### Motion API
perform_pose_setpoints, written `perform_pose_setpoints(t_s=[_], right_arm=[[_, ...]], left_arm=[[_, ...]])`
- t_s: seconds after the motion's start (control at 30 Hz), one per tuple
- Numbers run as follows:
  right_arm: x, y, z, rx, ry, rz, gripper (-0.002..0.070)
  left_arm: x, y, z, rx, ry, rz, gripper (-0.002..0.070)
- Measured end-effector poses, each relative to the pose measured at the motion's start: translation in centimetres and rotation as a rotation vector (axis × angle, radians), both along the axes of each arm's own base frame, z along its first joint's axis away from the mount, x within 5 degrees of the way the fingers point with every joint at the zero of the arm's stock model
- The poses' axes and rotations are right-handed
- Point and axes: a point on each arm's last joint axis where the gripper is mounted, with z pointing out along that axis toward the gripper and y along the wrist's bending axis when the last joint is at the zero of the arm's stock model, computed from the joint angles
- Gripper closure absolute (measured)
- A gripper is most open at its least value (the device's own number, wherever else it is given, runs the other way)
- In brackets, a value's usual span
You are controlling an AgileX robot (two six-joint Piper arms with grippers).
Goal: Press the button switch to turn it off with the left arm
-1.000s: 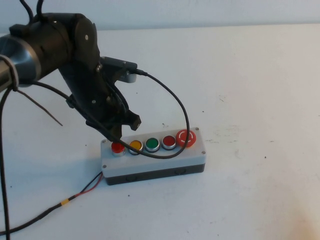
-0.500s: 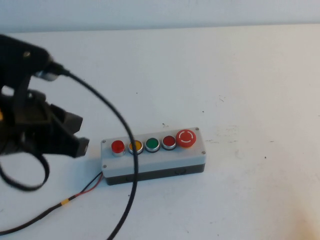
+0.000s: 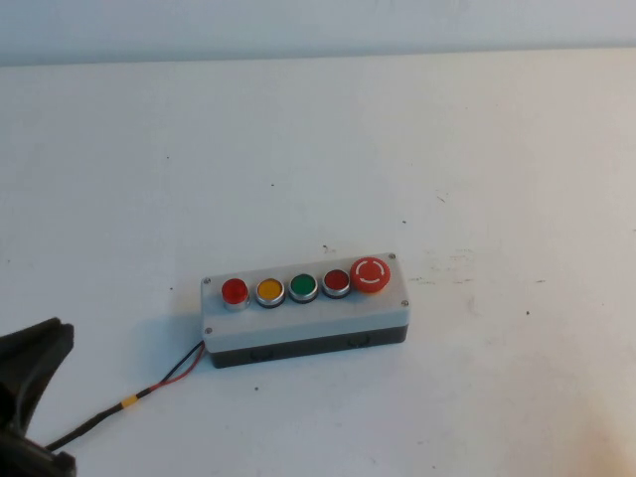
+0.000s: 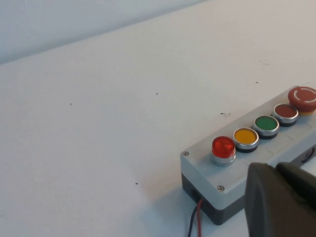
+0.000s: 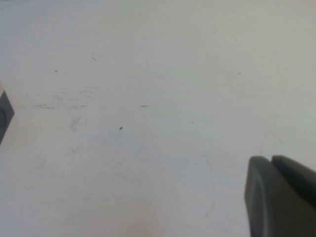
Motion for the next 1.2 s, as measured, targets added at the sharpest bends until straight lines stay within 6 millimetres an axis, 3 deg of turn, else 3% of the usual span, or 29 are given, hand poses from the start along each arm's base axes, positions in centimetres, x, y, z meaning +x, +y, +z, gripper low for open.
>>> perform_pose_setpoints(t_s=[0.3, 0.53, 0.7, 1.1, 1.2], right_arm=[[0.0, 0.0, 0.0, 0.0, 0.0, 0.0, 0.0692], [0.0, 0.0, 0.0, 0.0, 0.0, 0.0, 0.0692], [0.0, 0.0, 0.0, 0.0, 0.0, 0.0, 0.0692], [0.0, 0.0, 0.0, 0.0, 0.0, 0.0, 0.0692], [0.0, 0.0, 0.0, 0.0, 0.0, 0.0, 0.0692]], left_arm=[[-1.5, 0.8, -1.3, -0.047, -0.142, 0.005, 0.0678], [-3.1, 2.2, -5.0, -0.164, -0.474, 0.105, 0.0678], [-3.7, 3.2, -6.9, -0.199, -0.531, 0.239, 0.0678], [-3.8, 3.4, -11.7, -0.077, -0.034, 0.285, 0.0678], [-4.0, 3.4, -12.1, -0.063, 0.009, 0.286, 0.0678]])
